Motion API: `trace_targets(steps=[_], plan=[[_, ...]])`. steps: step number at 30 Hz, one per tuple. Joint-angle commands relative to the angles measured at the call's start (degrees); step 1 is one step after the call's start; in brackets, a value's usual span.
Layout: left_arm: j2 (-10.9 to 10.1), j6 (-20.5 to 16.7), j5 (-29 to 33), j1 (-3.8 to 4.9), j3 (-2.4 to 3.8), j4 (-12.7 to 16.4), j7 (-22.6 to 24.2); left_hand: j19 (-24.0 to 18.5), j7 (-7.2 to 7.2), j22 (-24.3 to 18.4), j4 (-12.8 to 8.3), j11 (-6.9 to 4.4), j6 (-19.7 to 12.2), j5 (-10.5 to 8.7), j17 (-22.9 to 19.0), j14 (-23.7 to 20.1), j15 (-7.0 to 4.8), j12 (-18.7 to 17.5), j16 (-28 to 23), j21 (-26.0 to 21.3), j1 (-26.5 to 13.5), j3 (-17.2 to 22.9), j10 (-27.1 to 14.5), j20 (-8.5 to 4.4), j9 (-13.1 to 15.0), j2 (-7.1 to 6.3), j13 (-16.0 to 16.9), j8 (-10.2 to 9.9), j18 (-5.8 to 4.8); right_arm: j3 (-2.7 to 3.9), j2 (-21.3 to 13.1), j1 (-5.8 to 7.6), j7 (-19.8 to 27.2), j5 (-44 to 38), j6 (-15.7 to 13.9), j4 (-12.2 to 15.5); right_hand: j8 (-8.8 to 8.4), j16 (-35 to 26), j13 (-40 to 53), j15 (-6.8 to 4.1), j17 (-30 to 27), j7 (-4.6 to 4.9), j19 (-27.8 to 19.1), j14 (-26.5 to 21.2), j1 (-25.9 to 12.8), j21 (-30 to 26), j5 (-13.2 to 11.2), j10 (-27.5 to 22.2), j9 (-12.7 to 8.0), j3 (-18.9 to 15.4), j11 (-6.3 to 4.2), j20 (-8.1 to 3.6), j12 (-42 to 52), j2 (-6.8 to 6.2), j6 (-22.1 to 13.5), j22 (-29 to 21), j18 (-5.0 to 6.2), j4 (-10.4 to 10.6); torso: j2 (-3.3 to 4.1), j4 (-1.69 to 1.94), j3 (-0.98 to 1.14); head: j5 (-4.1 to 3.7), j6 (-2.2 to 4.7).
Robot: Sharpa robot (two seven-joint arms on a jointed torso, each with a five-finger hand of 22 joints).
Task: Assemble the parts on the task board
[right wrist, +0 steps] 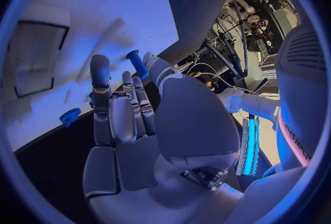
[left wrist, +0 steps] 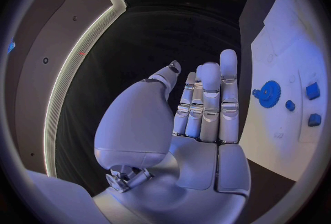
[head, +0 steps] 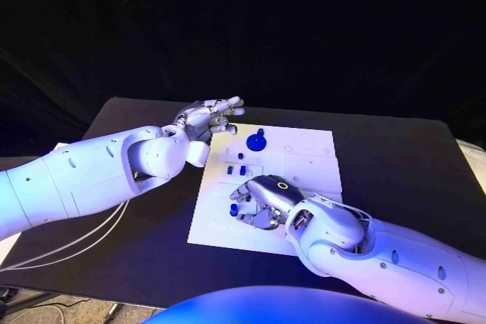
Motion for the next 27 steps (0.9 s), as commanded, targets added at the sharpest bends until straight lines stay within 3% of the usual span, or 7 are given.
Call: trace_targets(steps=[1, 7, 13, 15, 18, 20, 27], plan=[[0.01, 1.31, -0.4, -0.05, -0.03, -0.08, 0.03, 0.33, 0.04, -0.1, -0.07, -0.02, -0.29, -0.28, -0.13, -0.57, 0.03, 0.24, -0.07, -0.29, 0.75, -0.32, -0.42, 0.11, -0.08, 0.04, 0.06, 0.37, 1.09, 1.12, -2.37, 0.12, 0.42, 3.93, -5.31, 2.15, 0.28, -0.53, 0.2, 0.27, -0.49, 0.0, -0.08, 1.96, 0.31, -0.28, 0.52, 1.34, 0.1, -0.72, -0.13, -0.22, 1.1, 0.62, 0.86, -0.03, 0.85, 0.31, -0.12, -0.2, -0.06, -0.3, 0.29], [-0.14, 1.45, -0.42, -0.17, -0.14, -0.11, -0.06, 0.33, 0.04, -0.1, -0.07, -0.02, -0.29, -0.28, -0.13, -0.57, 0.03, 0.24, -0.07, -0.29, 0.75, -0.32, -0.42, 0.11, -0.08, 0.04, 0.06, 0.37, 1.09, 3.27, -10.25, 1.26, -2.3, 12.91, -6.53, 6.48, 0.64, 0.38, 0.44, -0.26, 0.76, 0.18, 1.56, 2.4, -1.09, 1.17, 1.64, 6.37, 0.26, -1.42, -0.74, -0.45, 3.69, 1.38, 2.59, 2.26, 0.42, 2.24, -0.28, -0.7, 0.1, -1.14, 0.53], [-0.61, 1.5, -0.43, -0.36, -0.24, -0.04, -0.11, 0.33, 0.04, -0.1, -0.07, -0.02, -0.29, -0.28, -0.13, -0.57, 0.03, 0.24, -0.07, -0.29, 0.75, -0.32, -0.42, 0.11, -0.08, 0.04, 0.06, 0.37, 1.09, 3.95, -18.32, 1.73, -8.84, 18.63, -5.79, 8.96, 1.53, 5.74, 4.91, -2.7, 8.21, -1.9, 7.12, 4.06, -5.84, 7.61, 5.49, 17.59, 0.42, -5.1, -3.43, -2.38, 10.78, 0.29, 4.12, 11.99, -1.1, 7.36, -0.4, -1.64, 0.26, -2.85, 1.3], [-0.87, 1.51, -0.43, -0.47, -0.26, 0.03, -0.13, 0.34, 0.07, -0.12, -0.04, 0.01, -0.35, -0.29, -0.3, -0.65, 0.05, 0.28, -0.14, -0.33, 0.78, -0.44, -0.51, 0.12, -0.08, 0.07, 0.06, 0.37, 1.09, 4.03, -20.54, 1.3, -11.36, 19.09, -4.56, 9.41, 2.18, 6.93, 10.13, -3.42, 9.9, -2.81, 8.63, 4.33, -7.18, 9.45, 8.56, 21.35, 0.57, -7.61, -4.59, -3.13, 17.2, -0.2, 4.29, 14.89, -1.64, 9.07, -0.4, -1.96, 0.33, -3.09, 1.42], [-1.07, 1.53, -0.43, -0.56, -0.28, 0.08, -0.15, 0.34, 0.07, -0.12, -0.04, 0.01, -0.35, -0.29, -0.3, -0.65, 0.05, 0.28, -0.14, -0.33, 0.78, -0.44, -0.51, 0.12, -0.08, 0.07, 0.06, 0.37, 1.09, 4.08, -22.68, 0.48, -13.22, 18.42, -3.18, 9.92, 3.88, 8.92, 37.8, -4.07, 12.79, -3.51, 10.12, 4.67, -5.8, 11.79, 9.49, 19.58, 0.91, -12.41, -5.22, -3.39, 42.57, -0.24, 3.74, 18.38, -2.76, 11.23, -0.44, -2.26, 0.37, -3.96, 1.48], [-1.17, 1.59, -0.43, -0.63, -0.28, 0.1, -0.16, 0.34, 0.07, -0.12, -0.04, 0.01, -0.35, -0.29, -0.3, -0.65, 0.05, 0.28, -0.14, -0.33, 0.78, -0.44, -0.51, 0.12, -0.08, 0.07, 0.06, 0.37, 1.09, 4.09, -23.64, 0.1, -13.92, 17.73, -2.39, 10.09, 4.96, 9.57, 48.61, -3.26, 13.89, -3.5, 10.21, 4.78, -5.03, 12.31, 9.61, 18.85, 1.17, -14.09, -5.05, -3.78, 51.92, 1.35, 3.44, 19.25, -2.29, 12.8, -0.49, -2.4, 0.37, -4.28, 1.48], [-1.24, 1.8, -0.43, -0.82, -0.29, 0.1, -0.23, 0.34, 0.07, -0.12, -0.04, 0.01, -0.35, -0.29, -0.3, -0.65, 0.05, 0.28, -0.14, -0.33, 0.78, -0.44, -0.51, 0.12, -0.08, 0.07, 0.06, 0.37, 1.09, 4.1, -24.89, -0.86, -15.04, 14.54, 0.09, 10.18, 7.4, 10.66, 63.02, -3.58, 15.8, -3.22, 10.36, 5.08, -4.05, 13.05, 10.28, 20.89, 2.0, -17.68, -4.83, -3.46, 63.94, 3.53, 3.24, 20.36, -2.51, 14.45, -0.66, -2.64, 0.39, -4.49, 1.29]])
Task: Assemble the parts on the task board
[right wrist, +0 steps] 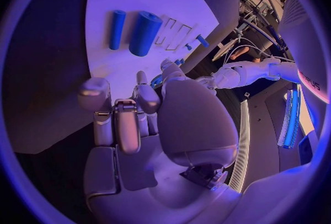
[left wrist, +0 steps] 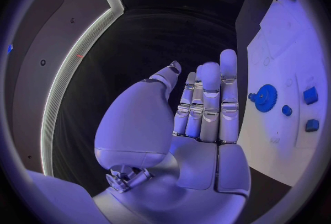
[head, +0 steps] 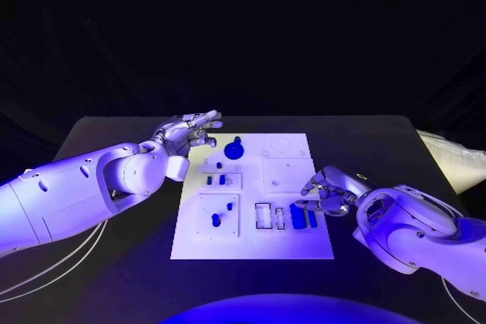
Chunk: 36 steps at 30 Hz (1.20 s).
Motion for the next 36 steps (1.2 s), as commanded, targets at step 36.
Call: trace_targets(steps=[36], plan=[[0.15, 1.7, -0.26, -0.66, 0.03, -0.13, -0.17, 0.33, 0.09, -0.13, 0.01, 0.02, -0.39, -0.29, -0.24, -0.56, -0.12, 0.38, -0.21, -0.33, 0.62, -0.66, -0.59, 0.14, -0.07, -0.09, 0.09, 0.41, 1.08, -0.02, 5.71, -3.81, -3.58, -8.42, 8.37, -3.69, 3.17, 0.96, 5.6, -0.22, 10.64, -0.58, 0.57, 5.11, -0.89, 1.17, 0.07, 0.89, 1.82, -3.99, -0.63, 0.07, 3.84, 2.8, 0.3, 1.73, -0.47, 0.1, -0.05, -0.14, -0.04, -0.07, -0.43]])
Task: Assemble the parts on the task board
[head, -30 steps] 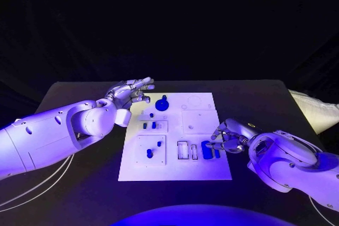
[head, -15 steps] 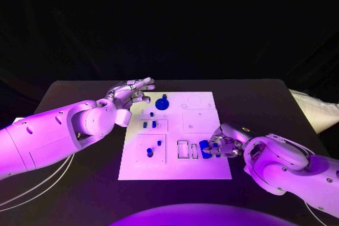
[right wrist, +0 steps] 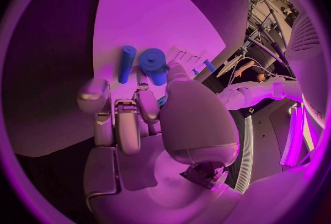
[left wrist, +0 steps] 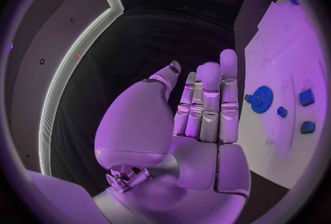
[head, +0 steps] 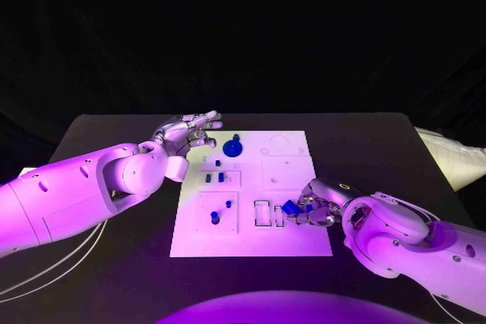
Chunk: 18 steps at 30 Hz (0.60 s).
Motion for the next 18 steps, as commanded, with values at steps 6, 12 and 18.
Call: trace_targets(steps=[6, 12, 18], plan=[[0.14, 1.18, -0.19, -0.11, 0.04, 0.04, 0.12, 0.33, 0.09, -0.05, 0.02, -0.15, -0.39, -0.29, -0.05, -0.34, 0.08, 0.38, -0.21, -0.33, 0.62, -0.19, -0.42, 0.14, -0.07, -0.09, 0.06, 0.2, 1.08, -0.32, 0.69, -0.65, -0.5, -1.17, -0.78, -0.34, 1.73, 0.18, 1.16, -0.75, 10.64, -1.2, 0.36, 5.1, 1.86, 0.29, 1.78, 0.53, 1.41, -0.06, -0.97, -0.51, 0.81, 3.01, 1.64, 0.16, -0.45, 0.05, 0.0, -0.17, -0.06, 0.18, 0.4], [0.13, 1.22, -0.19, -0.16, 0.04, 0.06, 0.12, 0.33, 0.09, -0.05, 0.02, -0.15, -0.39, -0.29, -0.05, -0.34, 0.08, 0.38, -0.21, -0.33, 0.62, -0.19, -0.42, 0.14, -0.07, -0.09, 0.06, 0.2, 1.08, -0.21, 0.16, -0.67, -0.45, 0.48, -5.94, 1.35, 2.75, 0.28, 2.18, -1.25, 10.85, -1.85, 0.52, 5.15, 1.94, 0.46, 4.23, 1.27, 2.79, -0.35, -1.56, -0.97, 1.4, 4.26, 2.46, 0.45, -0.51, 0.21, 0.01, -0.18, 0.0, 0.16, 0.52], [0.12, 1.27, -0.19, -0.24, 0.04, 0.08, 0.13, 0.33, 0.09, -0.05, 0.02, -0.15, -0.39, -0.29, -0.05, -0.34, 0.08, 0.38, -0.21, -0.33, 0.62, -0.19, -0.42, 0.14, -0.07, -0.09, 0.06, 0.2, 1.08, 0.2, -0.12, -0.48, -0.35, 3.39, -8.58, 3.29, 3.14, 0.39, 2.4, -1.44, 11.08, -2.06, 0.68, 5.19, 1.2, 0.63, 5.48, 1.52, 3.61, -0.93, -1.76, -1.18, 1.35, 4.71, 2.59, 0.75, -0.57, 0.33, -0.01, -0.17, -0.09, 0.03, 0.67]])
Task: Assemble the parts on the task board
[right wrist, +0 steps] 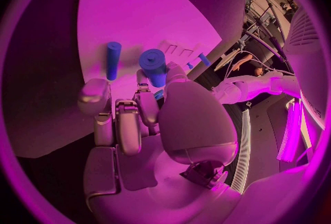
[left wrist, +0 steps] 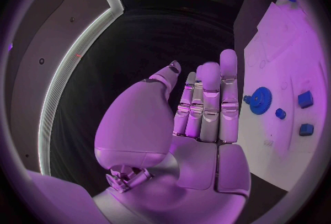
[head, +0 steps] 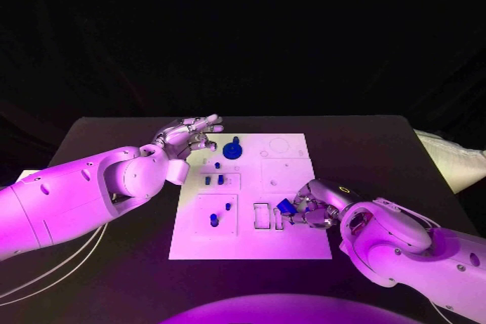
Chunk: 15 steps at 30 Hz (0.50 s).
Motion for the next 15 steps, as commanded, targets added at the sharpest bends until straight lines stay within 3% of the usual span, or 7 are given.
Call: trace_targets(steps=[1, 6, 15], plan=[[0.09, 1.16, -0.17, -0.07, 0.04, 0.11, 0.22, 0.33, 0.09, -0.05, 0.02, -0.17, -0.39, -0.29, -0.06, -0.33, 0.06, 0.38, -0.21, -0.33, 0.62, -0.2, -0.4, 0.14, -0.07, -0.09, 0.06, 0.2, 1.08, 0.13, 0.1, 0.09, 0.11, 3.18, -3.51, 0.89, 0.86, 0.41, 0.05, -0.39, 11.12, -0.58, 0.08, 5.2, 0.62, 0.44, 0.45, 0.53, 2.12, -0.38, -0.73, -0.57, 0.03, 1.66, 0.96, 0.17, -0.59, 0.03, 0.03, 0.02, -0.06, -0.09, 0.13], [0.28, 1.2, -0.17, -0.12, 0.04, 0.07, 0.18, 0.33, 0.09, -0.05, 0.02, -0.17, -0.39, -0.29, -0.06, -0.33, 0.06, 0.38, -0.21, -0.33, 0.62, -0.2, -0.4, 0.14, -0.07, -0.09, 0.06, 0.2, 1.08, 0.21, 0.94, 0.22, 0.22, 5.66, -1.82, 1.24, 0.99, 0.5, 0.2, -0.46, 11.29, -0.66, 0.17, 5.24, -0.22, 0.54, 0.16, 0.71, 2.6, -0.8, -0.8, -0.65, 0.01, 2.24, 0.93, 0.33, -0.62, 0.06, -0.04, 0.22, -0.12, -0.1, 0.26], [0.56, 1.22, -0.17, -0.16, 0.04, 0.0, 0.18, 0.33, 0.09, -0.05, 0.02, -0.17, -0.39, -0.29, -0.06, -0.33, 0.06, 0.38, -0.21, -0.33, 0.62, -0.2, -0.4, 0.14, -0.07, -0.09, 0.06, 0.2, 1.08, 0.17, 4.23, 0.4, 0.17, 7.49, 2.83, -0.17, 1.41, 0.63, -0.42, -0.61, 11.56, -0.91, 0.24, 5.29, -3.19, 0.65, -1.55, 0.74, 3.85, -2.75, -0.99, -0.78, -1.0, 2.8, 1.2, 0.5, -0.64, 0.08, 0.0, 0.26, -0.23, 0.33, 0.25]])
